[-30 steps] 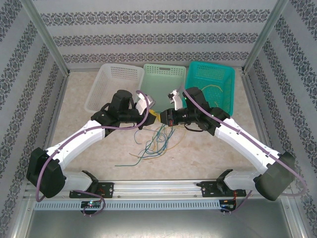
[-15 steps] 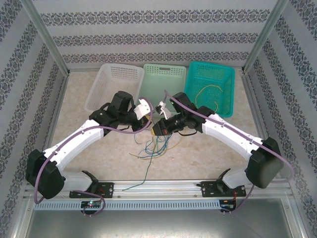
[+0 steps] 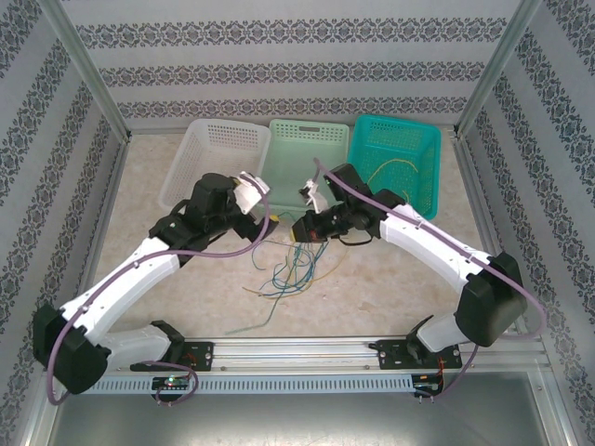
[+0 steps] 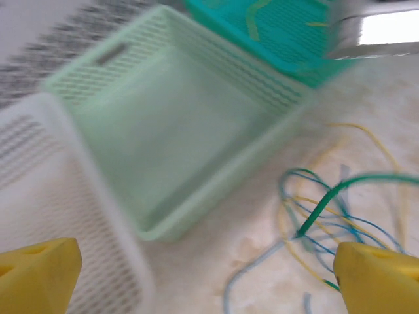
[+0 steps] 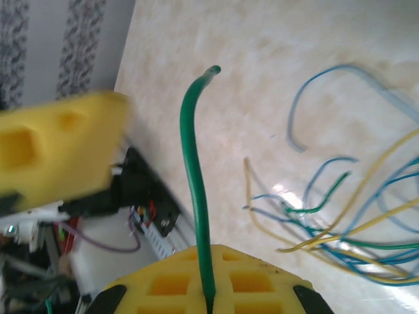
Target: Untangle the cables
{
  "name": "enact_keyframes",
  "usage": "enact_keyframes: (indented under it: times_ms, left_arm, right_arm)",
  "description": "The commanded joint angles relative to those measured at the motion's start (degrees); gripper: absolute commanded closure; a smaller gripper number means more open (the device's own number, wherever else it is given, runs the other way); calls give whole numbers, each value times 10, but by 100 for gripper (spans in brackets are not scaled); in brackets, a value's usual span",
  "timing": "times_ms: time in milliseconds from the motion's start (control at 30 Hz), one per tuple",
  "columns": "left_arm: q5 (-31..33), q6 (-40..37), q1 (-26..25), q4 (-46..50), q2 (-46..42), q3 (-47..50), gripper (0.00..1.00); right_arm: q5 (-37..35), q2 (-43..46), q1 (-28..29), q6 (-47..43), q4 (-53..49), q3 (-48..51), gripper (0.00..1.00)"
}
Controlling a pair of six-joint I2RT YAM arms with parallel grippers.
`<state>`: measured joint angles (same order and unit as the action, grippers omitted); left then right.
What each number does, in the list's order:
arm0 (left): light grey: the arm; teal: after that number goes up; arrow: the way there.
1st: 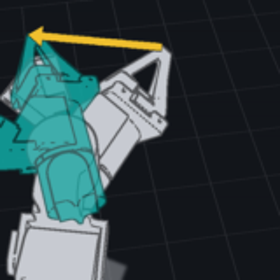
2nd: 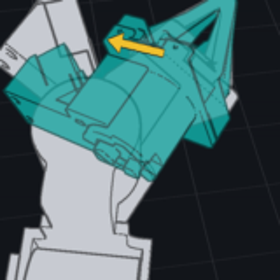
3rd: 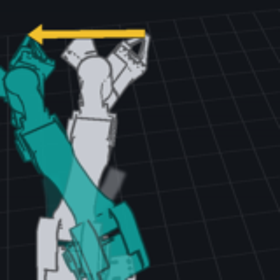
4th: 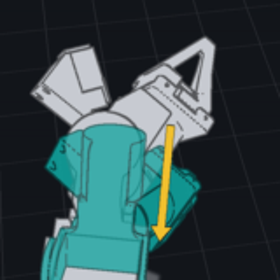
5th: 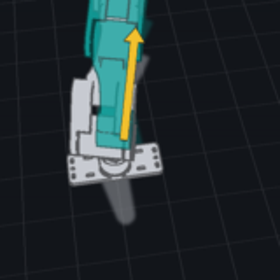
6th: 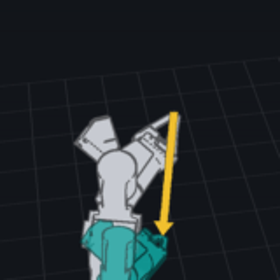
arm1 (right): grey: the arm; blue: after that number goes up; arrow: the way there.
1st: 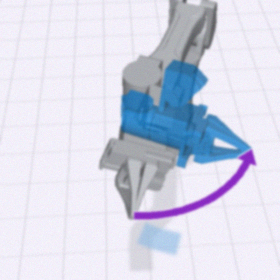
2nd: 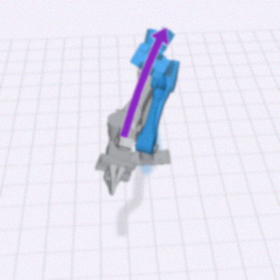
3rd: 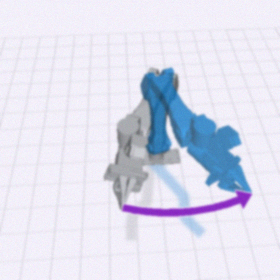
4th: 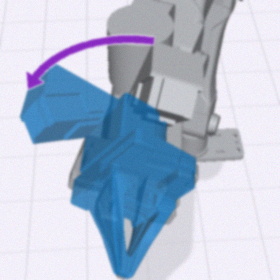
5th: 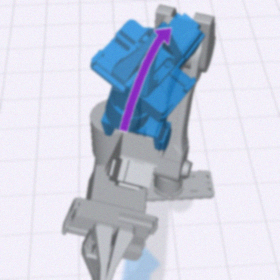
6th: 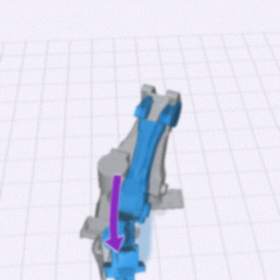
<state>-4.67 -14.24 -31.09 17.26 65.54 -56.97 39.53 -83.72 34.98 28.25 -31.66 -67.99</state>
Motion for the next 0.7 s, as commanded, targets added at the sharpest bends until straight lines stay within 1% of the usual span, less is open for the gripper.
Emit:
enact_keyframes:
  times_ms: [0, 67, 133, 300, 467, 567, 600, 667]
  left_arm:
    - [170, 83, 8, -66, -40, 21, 0]
    - [225, 122, 15, -68, -55, 27, 0]
    - [257, 159, 31, -55, -65, 30, 0]
    - [258, 219, 70, -7, -75, 25, 1]
    - [286, 258, 102, 29, -85, 29, 1]
    - [273, 253, 117, 31, -96, 34, 1]
    - [276, 252, 120, 34, -100, 34, 1]
    - [276, 246, 124, 37, -108, 34, 0]
  right_arm:
    - [-59, -3, -13, 25, 16, -48, 100]
    - [-78, -29, -17, 39, 23, -88, 100]
    - [-96, -66, -19, 57, 30, -137, 100]
    - [-109, -179, -27, 82, 47, -276, 100]
    - [-75, -323, -43, 107, 41, -447, 100]
    - [-106, -411, -44, 106, 12, -569, 100]
    - [-128, -440, -44, 103, -4, -608, 100]
    - [-156, -484, -45, 103, -20, -666, 100]
